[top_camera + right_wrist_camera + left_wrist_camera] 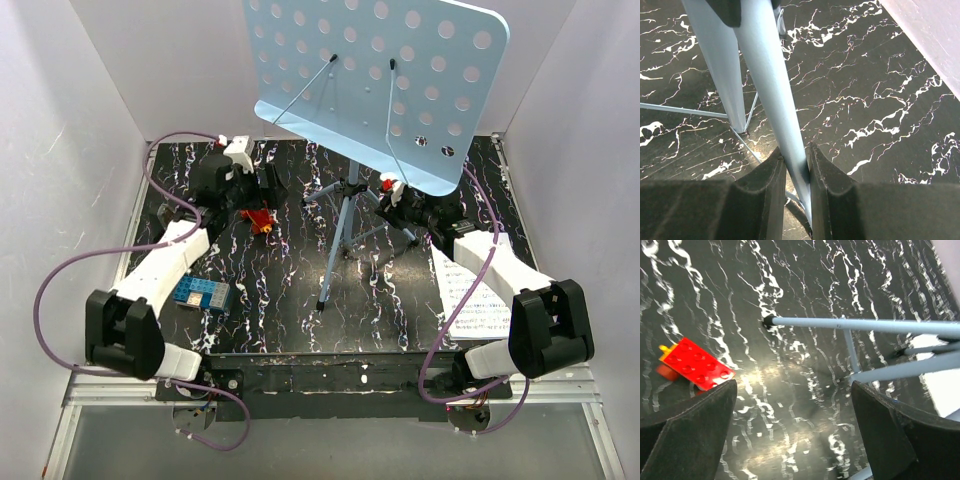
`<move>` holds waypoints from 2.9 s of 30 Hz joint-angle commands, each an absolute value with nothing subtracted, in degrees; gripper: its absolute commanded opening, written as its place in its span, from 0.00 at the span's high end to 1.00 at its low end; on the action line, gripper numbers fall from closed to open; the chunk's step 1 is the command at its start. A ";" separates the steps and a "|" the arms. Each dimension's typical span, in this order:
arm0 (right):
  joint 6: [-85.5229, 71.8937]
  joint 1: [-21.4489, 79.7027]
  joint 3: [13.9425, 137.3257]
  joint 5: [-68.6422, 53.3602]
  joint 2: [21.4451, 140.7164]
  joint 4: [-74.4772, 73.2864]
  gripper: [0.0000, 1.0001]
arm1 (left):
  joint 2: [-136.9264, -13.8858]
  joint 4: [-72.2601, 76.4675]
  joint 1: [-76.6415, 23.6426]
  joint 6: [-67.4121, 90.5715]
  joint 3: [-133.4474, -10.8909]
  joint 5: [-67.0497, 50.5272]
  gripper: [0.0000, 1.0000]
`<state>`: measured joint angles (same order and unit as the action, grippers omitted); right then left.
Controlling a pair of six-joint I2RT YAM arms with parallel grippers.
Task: Pack up the instrument practice props
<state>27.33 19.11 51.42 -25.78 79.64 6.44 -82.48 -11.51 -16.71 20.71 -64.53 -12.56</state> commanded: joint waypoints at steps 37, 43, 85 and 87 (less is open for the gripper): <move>19.86 17.84 44.56 -28.65 74.88 -1.85 0.99 | -84.02 10.81 -34.63 -40.34 -66.26 -33.75 0.55; 19.69 17.75 45.09 -28.74 75.41 -2.11 0.99 | -86.92 10.20 -35.77 -40.69 -68.11 -32.26 0.70; 21.62 16.52 59.68 -28.39 85.34 -20.92 0.99 | -95.44 -9.58 -28.30 100.52 -76.20 -7.54 1.00; 21.88 16.35 59.85 -28.39 85.60 -20.92 0.99 | -95.98 -12.55 -28.30 107.62 -76.81 -10.18 0.99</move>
